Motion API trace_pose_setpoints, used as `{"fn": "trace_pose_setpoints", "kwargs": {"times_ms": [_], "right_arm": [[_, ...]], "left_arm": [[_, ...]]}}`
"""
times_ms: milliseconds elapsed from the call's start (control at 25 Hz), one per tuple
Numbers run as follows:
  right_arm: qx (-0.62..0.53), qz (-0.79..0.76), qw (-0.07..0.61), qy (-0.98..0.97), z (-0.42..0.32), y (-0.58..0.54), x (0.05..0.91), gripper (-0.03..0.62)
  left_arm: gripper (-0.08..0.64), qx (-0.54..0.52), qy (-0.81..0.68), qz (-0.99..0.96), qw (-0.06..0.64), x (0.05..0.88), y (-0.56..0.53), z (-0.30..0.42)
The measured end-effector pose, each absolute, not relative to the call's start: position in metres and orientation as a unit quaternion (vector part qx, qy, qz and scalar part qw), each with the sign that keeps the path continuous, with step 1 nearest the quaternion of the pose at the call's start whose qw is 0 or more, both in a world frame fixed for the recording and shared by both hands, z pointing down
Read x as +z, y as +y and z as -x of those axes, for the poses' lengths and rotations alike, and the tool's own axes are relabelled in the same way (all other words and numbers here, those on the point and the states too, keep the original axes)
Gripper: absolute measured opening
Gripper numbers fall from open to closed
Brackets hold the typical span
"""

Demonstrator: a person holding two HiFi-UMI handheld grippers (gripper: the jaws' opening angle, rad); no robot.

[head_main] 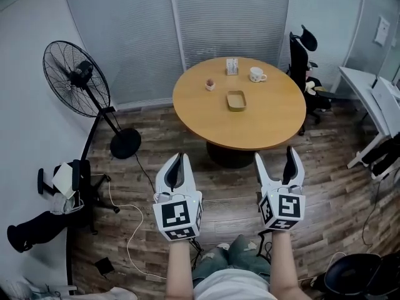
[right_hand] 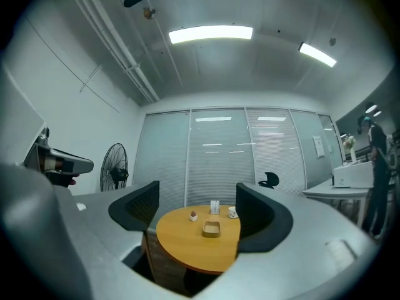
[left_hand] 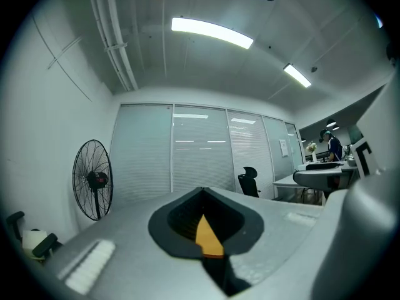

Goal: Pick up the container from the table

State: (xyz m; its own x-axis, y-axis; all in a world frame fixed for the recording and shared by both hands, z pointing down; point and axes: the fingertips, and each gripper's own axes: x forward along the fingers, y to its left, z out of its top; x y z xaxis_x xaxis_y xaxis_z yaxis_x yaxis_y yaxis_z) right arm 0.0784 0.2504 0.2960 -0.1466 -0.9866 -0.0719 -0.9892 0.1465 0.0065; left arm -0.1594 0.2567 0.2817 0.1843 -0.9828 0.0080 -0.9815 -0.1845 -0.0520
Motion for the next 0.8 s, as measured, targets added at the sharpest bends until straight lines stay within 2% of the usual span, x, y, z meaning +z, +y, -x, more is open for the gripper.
{"fn": "trace_pose_setpoints", "kwargs": {"times_ms": [160,800], "right_arm": [[0.023,0.657,0.022,0.753,-0.079,0.242,0.297,0.423],[0.013,0.640,0.013,0.768,-0.096,0.148,0.318,0.413]], "left_arm": [[0.000,-0.020,0.636,0.771,0.013,0.284,0.244,0.160],[0.000,-0.027,0.651,0.759,0.007,0.302,0.158,0.142]]}}
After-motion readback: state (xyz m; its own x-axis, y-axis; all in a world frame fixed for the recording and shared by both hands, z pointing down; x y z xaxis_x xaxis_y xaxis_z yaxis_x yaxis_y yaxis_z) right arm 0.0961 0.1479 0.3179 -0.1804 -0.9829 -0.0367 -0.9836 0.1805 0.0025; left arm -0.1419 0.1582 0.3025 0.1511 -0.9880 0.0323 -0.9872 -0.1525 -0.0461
